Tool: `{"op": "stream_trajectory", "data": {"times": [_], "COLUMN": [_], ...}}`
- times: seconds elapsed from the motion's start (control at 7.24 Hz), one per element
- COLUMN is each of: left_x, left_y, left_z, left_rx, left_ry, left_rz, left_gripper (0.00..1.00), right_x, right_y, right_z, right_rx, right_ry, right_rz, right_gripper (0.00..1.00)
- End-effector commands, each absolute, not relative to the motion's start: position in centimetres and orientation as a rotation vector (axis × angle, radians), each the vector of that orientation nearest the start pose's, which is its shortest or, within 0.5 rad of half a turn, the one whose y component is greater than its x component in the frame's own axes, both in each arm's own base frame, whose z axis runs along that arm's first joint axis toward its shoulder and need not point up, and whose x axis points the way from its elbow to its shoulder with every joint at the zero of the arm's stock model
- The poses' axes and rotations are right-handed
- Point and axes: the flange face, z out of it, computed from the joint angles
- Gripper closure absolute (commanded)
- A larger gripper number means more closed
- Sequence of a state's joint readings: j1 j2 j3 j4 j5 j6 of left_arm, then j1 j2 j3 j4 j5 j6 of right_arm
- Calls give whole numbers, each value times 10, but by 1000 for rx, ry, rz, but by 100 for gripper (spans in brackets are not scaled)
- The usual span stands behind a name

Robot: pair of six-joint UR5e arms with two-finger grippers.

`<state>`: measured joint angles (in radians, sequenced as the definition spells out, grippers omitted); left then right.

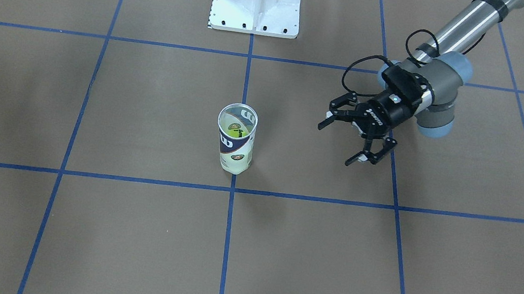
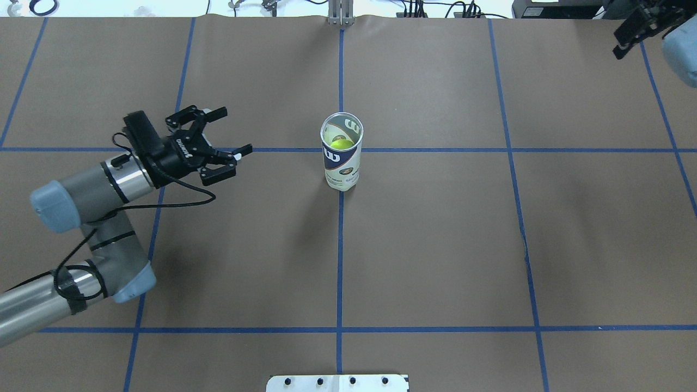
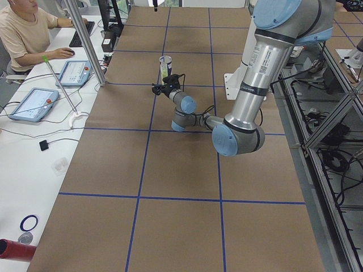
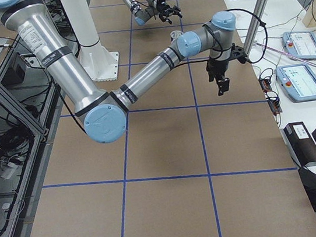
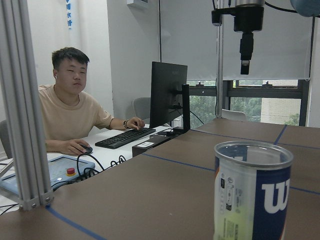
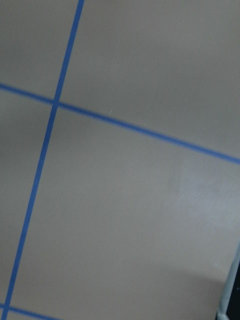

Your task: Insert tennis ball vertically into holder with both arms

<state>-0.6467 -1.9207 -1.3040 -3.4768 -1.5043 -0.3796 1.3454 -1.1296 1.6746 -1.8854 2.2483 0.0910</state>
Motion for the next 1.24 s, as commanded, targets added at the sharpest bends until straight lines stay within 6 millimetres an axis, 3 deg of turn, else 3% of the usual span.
{"op": "stream_trajectory", "data": {"times": [0.0,0.14,0.28,0.41,0.55,0.69,0.83,0.97,1.1], "left_x": [284,253,223,182,120,89,56,5,-13], "left_y": [-479,-480,-483,-497,-513,-517,-522,-525,-523], "left_z": [471,497,532,551,573,581,597,608,620], "left_rx": [1542,1503,1390,1275,1182,1112,903,802,816], "left_ry": [1007,952,885,841,782,784,855,877,819], "left_rz": [278,274,297,311,266,342,340,328,404], "left_gripper": [1,1,1,1,1,1,1,1,1], "right_x": [-12,4,21,34,49,57,59,60,60], "right_y": [-590,-563,-548,-531,-514,-501,-497,-497,-494], "right_z": [495,544,580,601,621,634,638,638,641], "right_rx": [53,81,94,88,78,67,67,68,63], "right_ry": [-723,-725,-725,-721,-718,-718,-715,-715,-715], "right_rz": [-137,-122,-101,-94,-97,-95,-106,-104,-102], "right_gripper": [0,0,0,0,0,0,0,0,0]}}
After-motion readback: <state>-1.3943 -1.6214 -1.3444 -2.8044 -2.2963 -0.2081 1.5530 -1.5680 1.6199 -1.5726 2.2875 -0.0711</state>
